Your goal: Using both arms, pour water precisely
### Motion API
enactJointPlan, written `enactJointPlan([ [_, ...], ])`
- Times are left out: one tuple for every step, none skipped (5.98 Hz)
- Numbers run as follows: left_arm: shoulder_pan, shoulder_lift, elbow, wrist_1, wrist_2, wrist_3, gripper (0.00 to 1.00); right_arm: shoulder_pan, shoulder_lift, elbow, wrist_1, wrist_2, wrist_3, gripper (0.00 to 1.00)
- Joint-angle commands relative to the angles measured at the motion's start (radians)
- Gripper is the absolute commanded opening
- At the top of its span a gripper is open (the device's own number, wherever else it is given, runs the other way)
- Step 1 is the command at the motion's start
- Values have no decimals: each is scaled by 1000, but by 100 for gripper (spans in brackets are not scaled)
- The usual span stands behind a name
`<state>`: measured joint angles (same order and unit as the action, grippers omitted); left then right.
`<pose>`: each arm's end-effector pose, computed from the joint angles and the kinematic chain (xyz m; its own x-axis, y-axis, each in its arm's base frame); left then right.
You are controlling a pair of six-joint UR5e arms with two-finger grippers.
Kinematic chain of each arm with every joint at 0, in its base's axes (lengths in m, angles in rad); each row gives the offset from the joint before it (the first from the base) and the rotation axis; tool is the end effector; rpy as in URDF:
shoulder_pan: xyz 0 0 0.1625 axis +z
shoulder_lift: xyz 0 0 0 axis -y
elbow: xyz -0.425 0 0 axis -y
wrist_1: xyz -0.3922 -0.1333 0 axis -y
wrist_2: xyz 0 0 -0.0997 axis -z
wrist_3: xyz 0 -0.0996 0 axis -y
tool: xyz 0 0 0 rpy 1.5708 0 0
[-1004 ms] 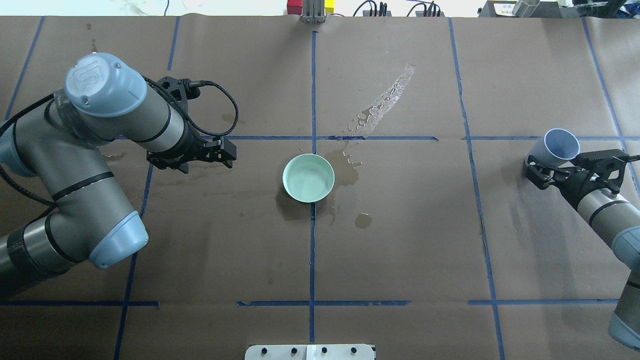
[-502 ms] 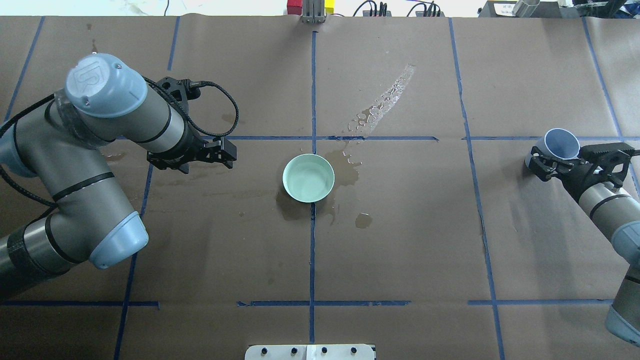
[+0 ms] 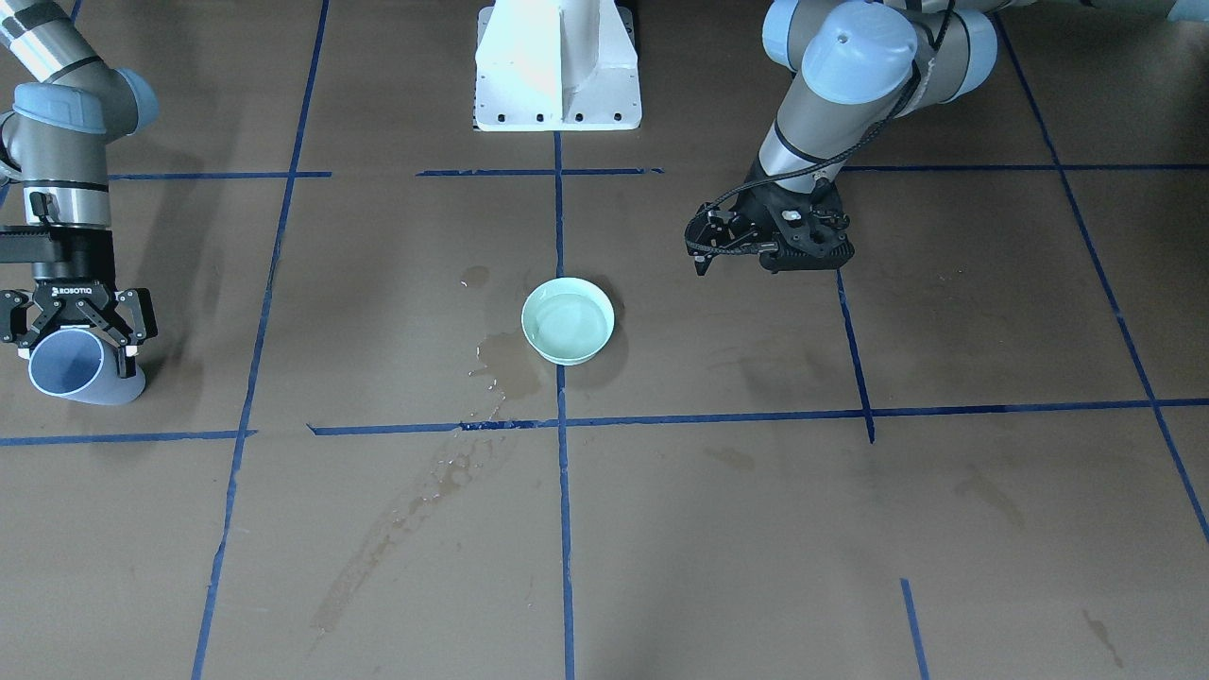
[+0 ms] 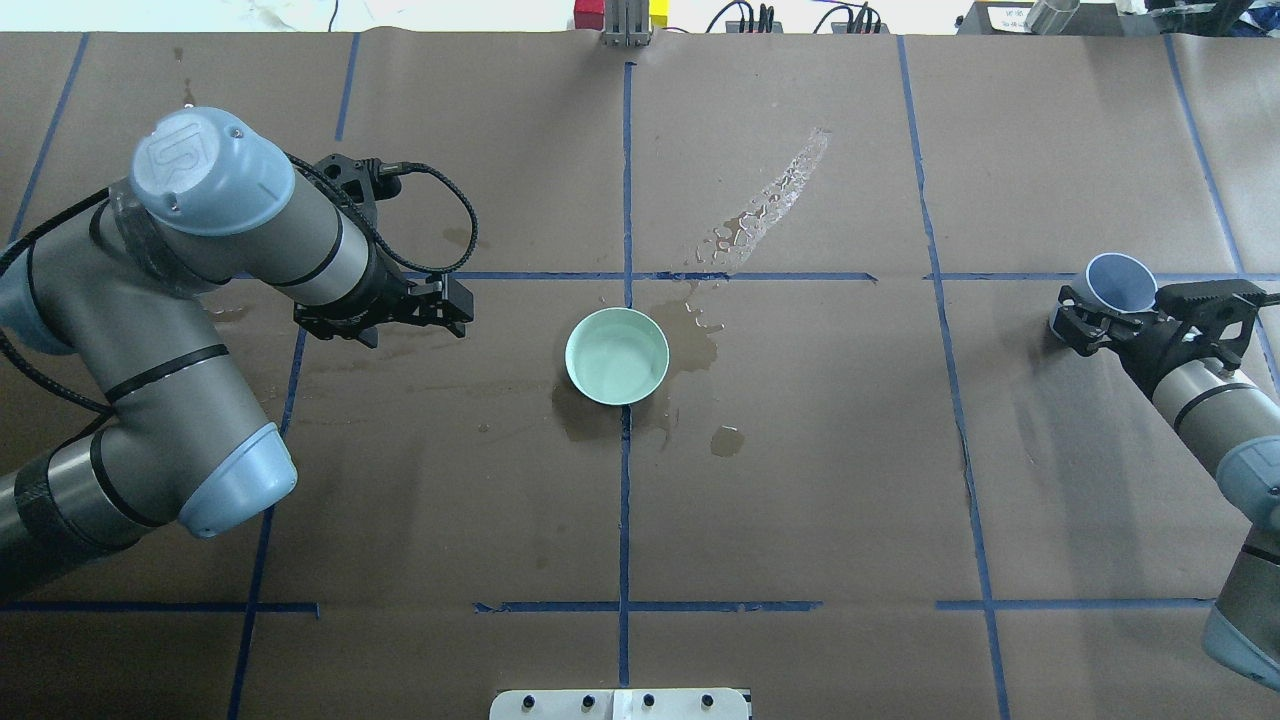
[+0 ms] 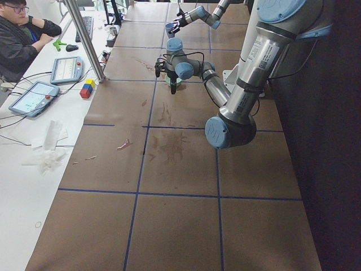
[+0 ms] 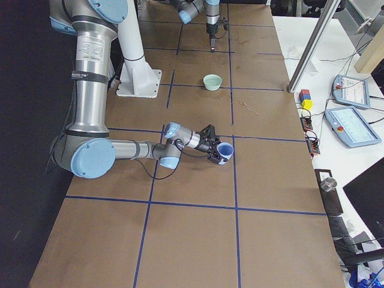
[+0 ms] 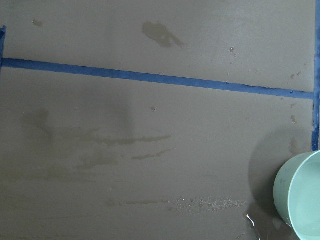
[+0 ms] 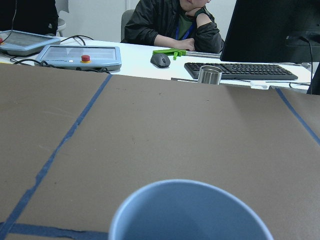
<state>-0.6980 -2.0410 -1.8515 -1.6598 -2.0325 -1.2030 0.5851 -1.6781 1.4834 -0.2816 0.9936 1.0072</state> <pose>0.4119 -0.4616 0.2591 0.5927 -0.0770 -0.8017 0.1159 0.9932 -0.0098 -0.2791 -0.4100 0.6106 0.7863 -0.0161 0.6176 -0.5288 0.4994 0.6863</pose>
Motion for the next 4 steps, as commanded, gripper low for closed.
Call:
enactJointPlan([
  [0,-1,0,0,0,0,100,2,21,-38,4,-12,1,100],
  [0,4,0,-2,0,0,100,2,18,-41,4,-47,1,97],
  [0,4,-2,-3,0,0,100,2,11,-37,4,-58,10,28],
  [0,4,-3,-2,0,-1,100,2,11,-20,5,-69,8,12],
])
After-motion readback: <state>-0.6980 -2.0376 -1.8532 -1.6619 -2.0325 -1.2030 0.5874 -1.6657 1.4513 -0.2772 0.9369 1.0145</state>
